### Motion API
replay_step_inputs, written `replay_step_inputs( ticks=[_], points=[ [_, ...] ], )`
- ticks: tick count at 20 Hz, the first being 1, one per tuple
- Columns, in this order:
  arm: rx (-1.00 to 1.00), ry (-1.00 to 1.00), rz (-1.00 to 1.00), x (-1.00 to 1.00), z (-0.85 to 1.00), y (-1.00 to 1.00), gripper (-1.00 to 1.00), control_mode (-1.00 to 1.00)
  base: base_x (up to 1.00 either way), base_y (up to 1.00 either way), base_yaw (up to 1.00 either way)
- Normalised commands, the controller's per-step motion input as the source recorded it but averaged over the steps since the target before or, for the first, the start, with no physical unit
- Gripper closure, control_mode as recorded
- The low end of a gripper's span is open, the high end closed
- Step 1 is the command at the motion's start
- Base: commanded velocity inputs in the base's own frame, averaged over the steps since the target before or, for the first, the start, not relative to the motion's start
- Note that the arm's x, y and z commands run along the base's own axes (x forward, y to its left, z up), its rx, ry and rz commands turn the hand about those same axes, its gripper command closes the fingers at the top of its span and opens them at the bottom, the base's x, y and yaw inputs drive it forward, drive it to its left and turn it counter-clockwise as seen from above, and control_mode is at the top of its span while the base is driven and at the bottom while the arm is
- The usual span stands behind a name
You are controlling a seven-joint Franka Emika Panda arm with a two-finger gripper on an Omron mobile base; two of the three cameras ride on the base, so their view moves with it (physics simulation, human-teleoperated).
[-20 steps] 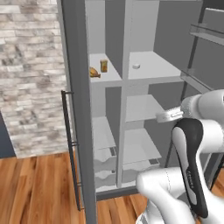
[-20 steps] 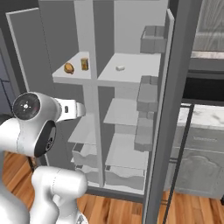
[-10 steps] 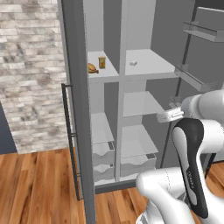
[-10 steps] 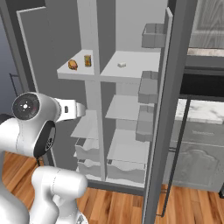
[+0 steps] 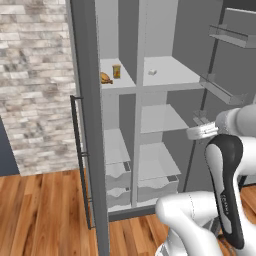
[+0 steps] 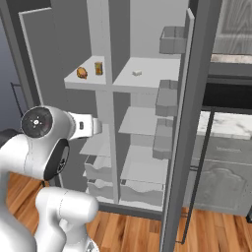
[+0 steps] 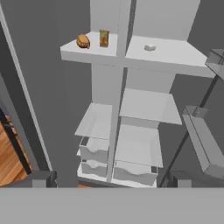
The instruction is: There's a chicken drumstick in the fridge that needs to be moved to the freezer for freezing. Pick up the chicken drumstick from the fridge, place it on any shelf in the freezer, and close the fridge and freezer doors when done.
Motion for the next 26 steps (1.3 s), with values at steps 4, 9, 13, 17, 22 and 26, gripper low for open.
replay_step_inputs(
  ticks=[4,9,13,17,22,26],
  points=[
    [0.13,-0.15,-0.03,-0.40,0.00,-0.90,-1.00,-1.00,0.00,0.00,0.00],
    [0.14,-0.23,0.00,-0.50,-0.03,-0.97,-1.00,-1.00,0.00,0.00,0.00],
    [0.10,-0.16,0.00,-0.11,-0.31,-0.97,-1.00,-1.00,0.00,0.00,0.00],
    [0.07,-0.19,0.00,0.00,-0.41,-0.81,-1.00,-1.00,0.00,0.00,0.00],
    [0.03,-0.07,0.00,0.04,-0.24,-0.55,-1.00,-1.00,0.00,0.00,0.00],
    [0.00,0.02,0.05,0.43,-0.02,-0.46,-1.00,-1.00,0.00,0.00,0.00]
  ],
)
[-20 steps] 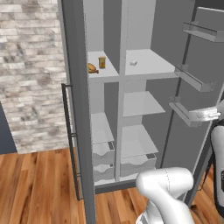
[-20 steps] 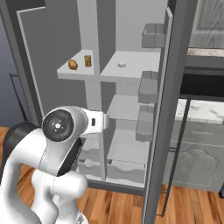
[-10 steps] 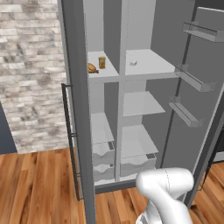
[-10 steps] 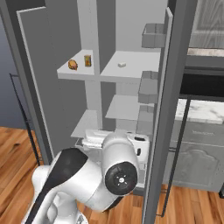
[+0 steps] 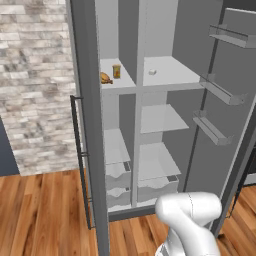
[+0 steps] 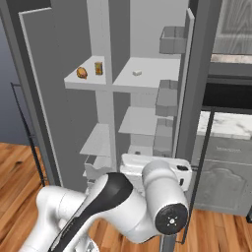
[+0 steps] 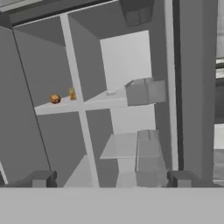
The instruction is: There's a chicken drumstick in the fridge that needs to be moved to the freezer for freezing. Pick up the chicken drumstick from the fridge, place it on any shelf in the freezer, and close the fridge and freezer doors when done.
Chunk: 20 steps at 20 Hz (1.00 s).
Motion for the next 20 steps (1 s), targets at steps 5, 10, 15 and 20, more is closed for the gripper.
replay_step_inputs(
  ticks=[5,10,15,20],
  points=[
    [0.00,0.00,0.13,0.52,-0.16,-0.61,-1.00,-1.00,0.00,0.00,0.00],
    [0.00,-0.04,0.16,0.19,-0.28,-0.75,-1.00,-1.00,0.00,0.00,0.00],
    [0.00,0.00,0.17,0.17,-0.22,-0.63,-1.00,-1.00,0.00,0.00,0.00],
    [0.00,0.00,0.07,0.38,-0.28,-0.34,-1.00,-1.00,0.00,0.00,0.00]
  ],
)
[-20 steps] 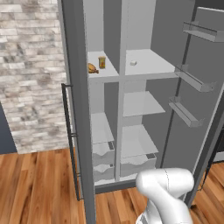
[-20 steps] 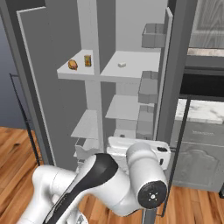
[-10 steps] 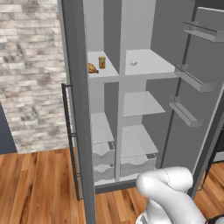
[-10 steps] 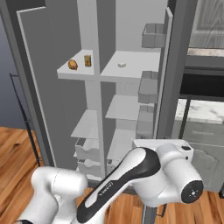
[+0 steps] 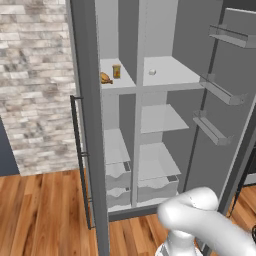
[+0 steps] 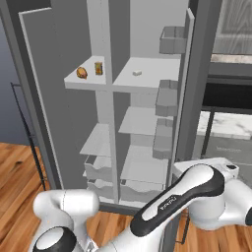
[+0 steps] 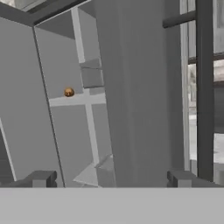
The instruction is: There's a chicken drumstick in the fridge that needs to be moved to the freezer for freezing. Pick up the chicken drumstick from the fridge, place it on any shelf in the freezer, and close the fridge and freezer doors when done.
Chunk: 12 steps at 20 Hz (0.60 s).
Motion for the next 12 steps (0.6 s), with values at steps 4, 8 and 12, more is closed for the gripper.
replay_step_inputs(
  ticks=[4,8,12],
  points=[
    [0.00,0.00,0.05,0.36,-0.37,-0.24,-1.00,-1.00,0.00,0.00,0.00],
    [0.00,0.00,0.06,0.39,-0.32,-0.35,-1.00,-1.00,0.00,0.00,0.00],
    [0.00,-0.01,0.06,0.46,-0.37,-0.28,-1.00,-1.00,0.00,0.00,0.00]
  ],
)
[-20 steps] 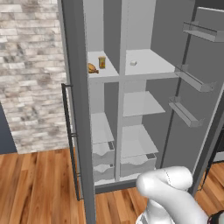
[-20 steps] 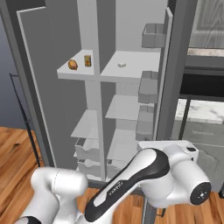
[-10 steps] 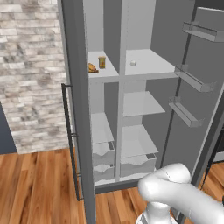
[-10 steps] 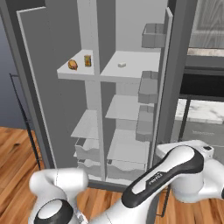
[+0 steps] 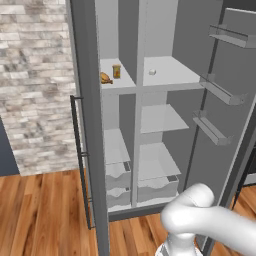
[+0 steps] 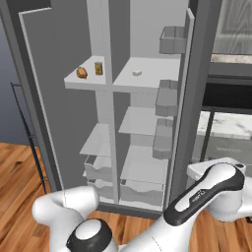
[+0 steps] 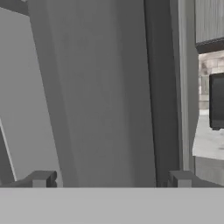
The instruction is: There's a chicken drumstick in the fridge that needs to be moved to the freezer for freezing. Pick up the chicken drumstick from the fridge, place it on any shelf in the freezer, and close the fridge and freezer doors when done.
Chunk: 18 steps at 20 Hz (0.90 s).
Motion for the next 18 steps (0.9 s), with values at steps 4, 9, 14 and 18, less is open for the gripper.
replay_step_inputs(
  ticks=[4,9,14,18],
  points=[
    [0.00,-0.01,0.06,0.38,-0.27,-0.29,-1.00,-1.00,0.00,0.00,0.00],
    [0.00,-0.03,0.07,0.10,-0.13,-0.23,-1.00,-1.00,0.00,0.00,0.00],
    [0.00,-0.05,0.07,0.19,-0.10,-0.22,-1.00,-1.00,0.00,0.00,0.00],
    [0.00,-0.03,0.07,0.24,-0.24,-0.04,-1.00,-1.00,0.00,0.00,0.00]
  ],
)
